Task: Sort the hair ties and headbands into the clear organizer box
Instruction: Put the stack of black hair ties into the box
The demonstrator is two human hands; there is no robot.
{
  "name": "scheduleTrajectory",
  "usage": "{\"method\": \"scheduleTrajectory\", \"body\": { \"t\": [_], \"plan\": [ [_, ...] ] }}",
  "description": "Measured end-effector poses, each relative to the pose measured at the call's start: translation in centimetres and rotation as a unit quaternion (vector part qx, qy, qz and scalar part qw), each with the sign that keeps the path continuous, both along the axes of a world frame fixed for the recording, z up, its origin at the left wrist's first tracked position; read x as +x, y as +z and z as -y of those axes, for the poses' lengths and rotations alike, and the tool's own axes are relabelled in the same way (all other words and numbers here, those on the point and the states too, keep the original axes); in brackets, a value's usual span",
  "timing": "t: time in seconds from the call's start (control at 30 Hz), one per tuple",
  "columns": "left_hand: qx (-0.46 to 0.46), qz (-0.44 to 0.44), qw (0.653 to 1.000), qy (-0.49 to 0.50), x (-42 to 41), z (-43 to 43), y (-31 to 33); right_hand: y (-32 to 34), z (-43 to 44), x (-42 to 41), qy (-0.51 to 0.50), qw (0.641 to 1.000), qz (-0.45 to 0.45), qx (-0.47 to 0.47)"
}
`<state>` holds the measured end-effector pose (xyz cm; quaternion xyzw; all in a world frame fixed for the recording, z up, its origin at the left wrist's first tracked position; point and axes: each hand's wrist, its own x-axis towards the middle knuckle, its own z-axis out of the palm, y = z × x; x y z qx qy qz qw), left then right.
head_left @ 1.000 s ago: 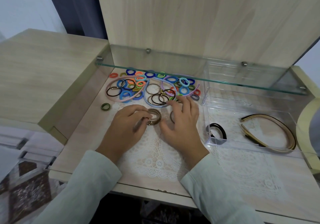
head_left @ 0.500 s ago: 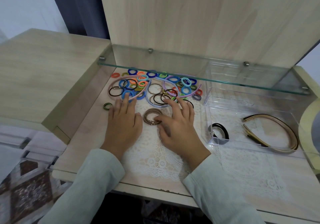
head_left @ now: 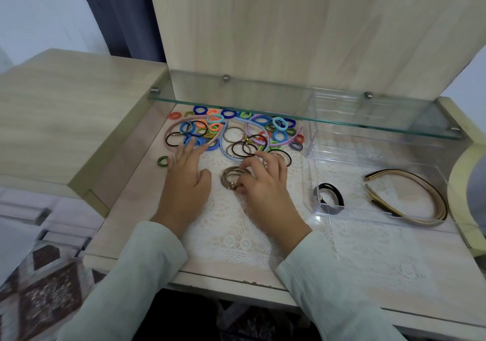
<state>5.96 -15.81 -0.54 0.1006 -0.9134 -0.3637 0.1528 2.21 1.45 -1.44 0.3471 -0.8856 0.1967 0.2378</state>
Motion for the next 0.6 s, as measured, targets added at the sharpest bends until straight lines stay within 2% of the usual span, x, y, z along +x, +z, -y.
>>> {"method": "scheduleTrajectory", "body": {
  "t": [0.07, 0.23, 0.3, 0.37, 0.43, 0.5, 0.6],
  "plan": [
    [0.010, -0.041, 0.999, 0.013, 0.4, -0.1, 0.3, -0.1, 0.0, 0.0, -0.010, 1.000, 0.002, -0.016],
    [-0.092, -0.132, 0.987, 0.001, 0.1, -0.6, 0.5, 0.4, -0.7, -0.4, -0.045, 0.984, 0.029, -0.169],
    [-0.068, -0.141, 0.988, 0.004, -0.2, -1.2, 0.5, 0.6, -0.8, -0.6, -0.061, 0.975, 0.017, -0.211],
    [0.050, -0.110, 0.993, -0.007, -0.4, -2.3, 1.0, 0.8, -0.6, -0.6, -0.075, 0.964, 0.032, -0.254],
    [0.204, -0.044, 0.978, -0.023, -0.7, -4.0, 1.7, 1.0, -0.6, -0.6, -0.081, 0.949, 0.062, -0.298],
    [0.313, 0.004, 0.949, -0.029, -1.3, -5.5, 2.0, 1.4, -0.7, -0.6, -0.080, 0.932, 0.088, -0.342],
    [0.446, 0.026, 0.894, -0.035, -2.6, -6.6, 2.5, 1.9, -0.9, -0.3, -0.086, 0.913, 0.102, -0.386]
  ]
}}
